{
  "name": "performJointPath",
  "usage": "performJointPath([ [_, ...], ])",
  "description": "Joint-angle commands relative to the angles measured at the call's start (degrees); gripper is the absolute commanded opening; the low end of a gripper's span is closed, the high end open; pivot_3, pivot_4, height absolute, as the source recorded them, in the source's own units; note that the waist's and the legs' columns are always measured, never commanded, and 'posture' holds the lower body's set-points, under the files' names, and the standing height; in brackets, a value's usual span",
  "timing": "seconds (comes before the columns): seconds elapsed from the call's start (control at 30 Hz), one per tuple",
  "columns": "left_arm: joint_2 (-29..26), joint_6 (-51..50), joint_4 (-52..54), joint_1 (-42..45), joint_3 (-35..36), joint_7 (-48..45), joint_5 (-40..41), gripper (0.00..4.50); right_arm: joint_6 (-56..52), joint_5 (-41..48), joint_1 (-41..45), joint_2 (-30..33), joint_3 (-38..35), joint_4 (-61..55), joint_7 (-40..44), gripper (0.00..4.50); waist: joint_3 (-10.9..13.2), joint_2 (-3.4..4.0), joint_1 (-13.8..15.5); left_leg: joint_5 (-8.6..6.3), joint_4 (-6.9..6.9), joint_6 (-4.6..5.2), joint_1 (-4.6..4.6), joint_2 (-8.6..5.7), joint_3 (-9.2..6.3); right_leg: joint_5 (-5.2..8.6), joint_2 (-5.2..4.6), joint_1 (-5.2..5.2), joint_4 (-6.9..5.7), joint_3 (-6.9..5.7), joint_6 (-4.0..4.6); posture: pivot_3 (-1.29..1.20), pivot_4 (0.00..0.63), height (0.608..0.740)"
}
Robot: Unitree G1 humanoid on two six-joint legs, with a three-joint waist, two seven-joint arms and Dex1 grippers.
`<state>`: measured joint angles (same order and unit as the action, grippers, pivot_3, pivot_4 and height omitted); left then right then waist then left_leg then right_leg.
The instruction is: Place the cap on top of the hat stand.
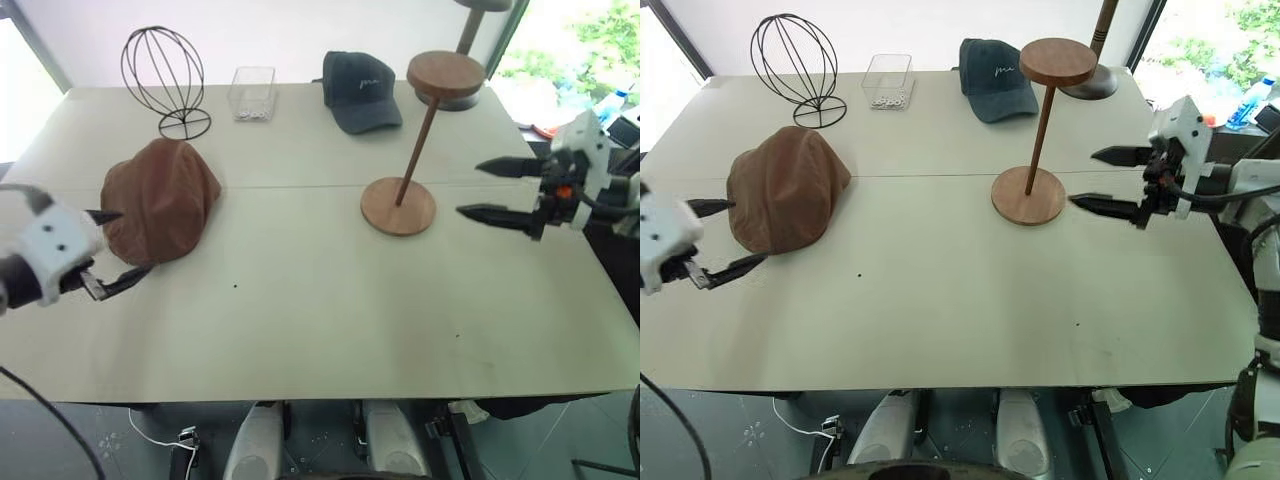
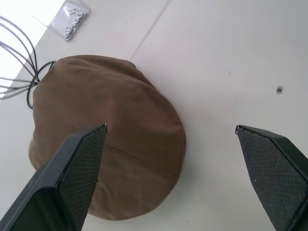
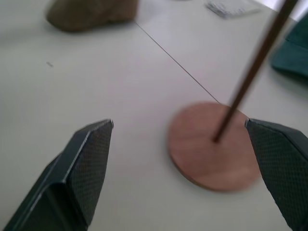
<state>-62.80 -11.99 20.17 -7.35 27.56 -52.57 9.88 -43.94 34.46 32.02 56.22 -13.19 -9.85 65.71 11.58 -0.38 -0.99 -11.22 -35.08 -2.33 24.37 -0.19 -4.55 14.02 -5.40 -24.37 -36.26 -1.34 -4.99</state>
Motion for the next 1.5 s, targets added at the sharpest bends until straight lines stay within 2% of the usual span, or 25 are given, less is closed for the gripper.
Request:
performJointPath([
  [0.03,-1.66,8.97,-1.49,-1.43,-1.74,2.94,-10.1,4.48,-8.58,9.78,-0.49,0.1,-5.68,-11.7,-4.76,4.5,0.0,0.0,0.16,0.0,-0.01,0.0,0.0,0.01,0.01,-0.01,0.01,0.0,0.0,0.01,0.03,0.0,0.15,0.74],
  [0.23,-0.38,14.57,-6.66,-1.62,-3.85,9.22,-19.68,4.48,-14.38,18.36,-3.36,0.7,-9.17,-19.52,-9.86,4.5,-0.02,-0.04,0.39,0.0,-0.12,0.0,0.0,0.03,0.12,-0.06,-0.06,0.03,0.01,0.01,0.07,0.0,0.15,0.74],
  [0.57,5.61,21.26,-11.81,0.2,-12.02,23.22,-33.8,4.48,-15.22,21.37,-3.51,2.94,-9.69,-20.38,-15.23,4.5,-0.06,-0.12,0.37,0.01,-0.13,0.01,0.0,0.09,0.37,-0.12,-0.1,0.04,0.01,0.06,-0.03,0.0,0.15,0.74],
  [0.77,8.48,18.75,-16.21,5.5,-18.85,31.01,-43.53,4.48,-15.01,22.7,-2.73,3.81,-9.36,-20.05,-17.03,4.5,-0.07,-0.13,0.4,0.02,-0.21,0.02,0.0,0.1,0.38,-0.22,-0.09,0.06,-0.01,0.07,-0.16,0.0,0.15,0.74],
  [0.97,13.0,13.17,-20.27,10.16,-23.82,34.48,-48.41,4.48,-15.08,23.99,-1.84,3.94,-8.68,-20.34,-19.0,4.5,-0.1,-0.17,0.4,0.02,-0.23,0.03,-0.01,0.1,0.43,-0.34,-0.08,0.06,-0.01,0.12,-0.37,0.0,0.15,0.74],
  [1.17,15.16,11.52,-27.96,16.3,-27.89,40.32,-52.08,4.48,-14.7,24.34,-0.86,3.74,-7.84,-20.07,-20.26,4.5,-0.13,-0.18,0.49,0.03,-0.27,0.04,-0.05,0.1,0.43,-0.46,-0.07,0.09,-0.06,0.14,-0.39,0.0,0.15,0.74],
  [1.5,17.73,12.23,-42.91,29.03,-32.72,47.33,-51.83,4.48,-13.85,24.31,0.55,3.25,-6.64,-19.66,-21.09,4.5,-0.17,-0.22,0.44,0.04,-0.49,0.05,-0.04,0.11,0.42,-0.63,-0.04,0.15,-0.07,0.15,-0.46,0.0,0.15,0.74],
])
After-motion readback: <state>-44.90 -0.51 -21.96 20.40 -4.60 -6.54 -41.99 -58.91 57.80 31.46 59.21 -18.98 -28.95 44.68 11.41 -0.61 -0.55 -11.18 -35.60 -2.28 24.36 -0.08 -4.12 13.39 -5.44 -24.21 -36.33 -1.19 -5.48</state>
